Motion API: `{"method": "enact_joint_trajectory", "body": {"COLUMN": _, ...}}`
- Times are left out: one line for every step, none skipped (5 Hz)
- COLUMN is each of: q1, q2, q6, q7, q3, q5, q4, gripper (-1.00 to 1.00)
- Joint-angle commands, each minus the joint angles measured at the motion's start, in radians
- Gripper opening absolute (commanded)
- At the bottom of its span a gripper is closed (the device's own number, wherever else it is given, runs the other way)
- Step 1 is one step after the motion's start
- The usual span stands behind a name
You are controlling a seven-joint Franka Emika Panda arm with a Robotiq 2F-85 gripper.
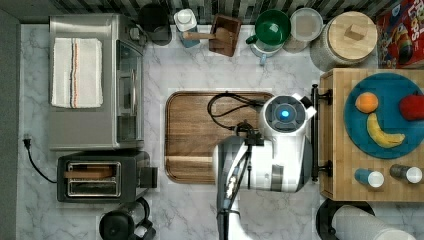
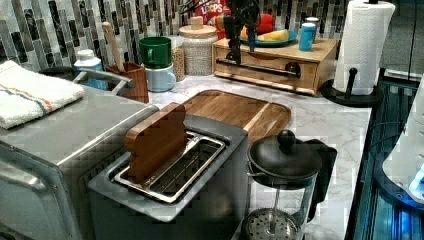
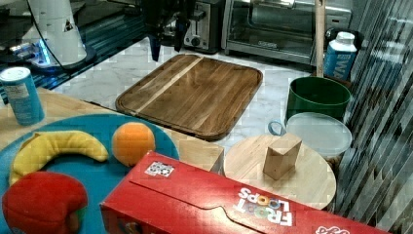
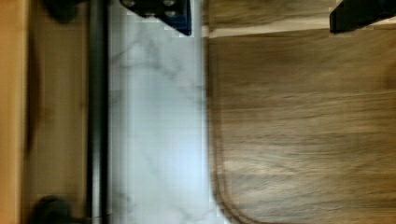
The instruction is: Open the drawer.
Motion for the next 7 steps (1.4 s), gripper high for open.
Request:
{"method": "enact_joint_trajectory", "body": {"q1": -0.032, "q2": -0.024, "q6": 0.124, "q7": -0.19, "q3": -0.035, "q5": -0.027, "q4": 0.013, "gripper": 1.0}}
{"method": "enact_joint_trajectory", "body": {"q1": -0.028, "q2": 0.001, "q6": 0.177, "q7": -0.235, "q3": -0.063, "q5": -0.024, "q4": 0.009, "gripper": 1.0}}
{"method": "enact_joint_trajectory", "body": {"q1": -0.054, "q2": 0.031, "q6": 0.214, "q7": -0.237, "q3": -0.051, "q5": -0.042, "q4": 0.012, "gripper": 1.0}}
{"method": "enact_joint_trajectory", "body": {"q1": -0.061, "q2": 0.056, "q6": 0.304, "q7": -0.267, "q3": -0.068, "q5": -0.031, "q4": -0.011, "gripper": 1.0}}
{"method": "enact_joint_trajectory", "body": {"q1": -0.073, "q2": 0.068, "q6": 0.312, "q7": -0.304, "q3": -0.074, "q5": -0.015, "q4": -0.013, "gripper": 1.0}}
{"method": "enact_joint_trajectory", "body": {"q1": -0.084, "q2": 0.082, "q6": 0.352, "q7": -0.33, "q3": -0.085, "q5": -0.015, "q4": -0.023, "gripper": 1.0}}
{"method": "enact_joint_trajectory", "body": {"q1": -0.087, "q2": 0.108, "q6": 0.386, "q7": -0.32, "q3": -0.095, "q5": -0.043, "q4": -0.023, "gripper": 1.0}}
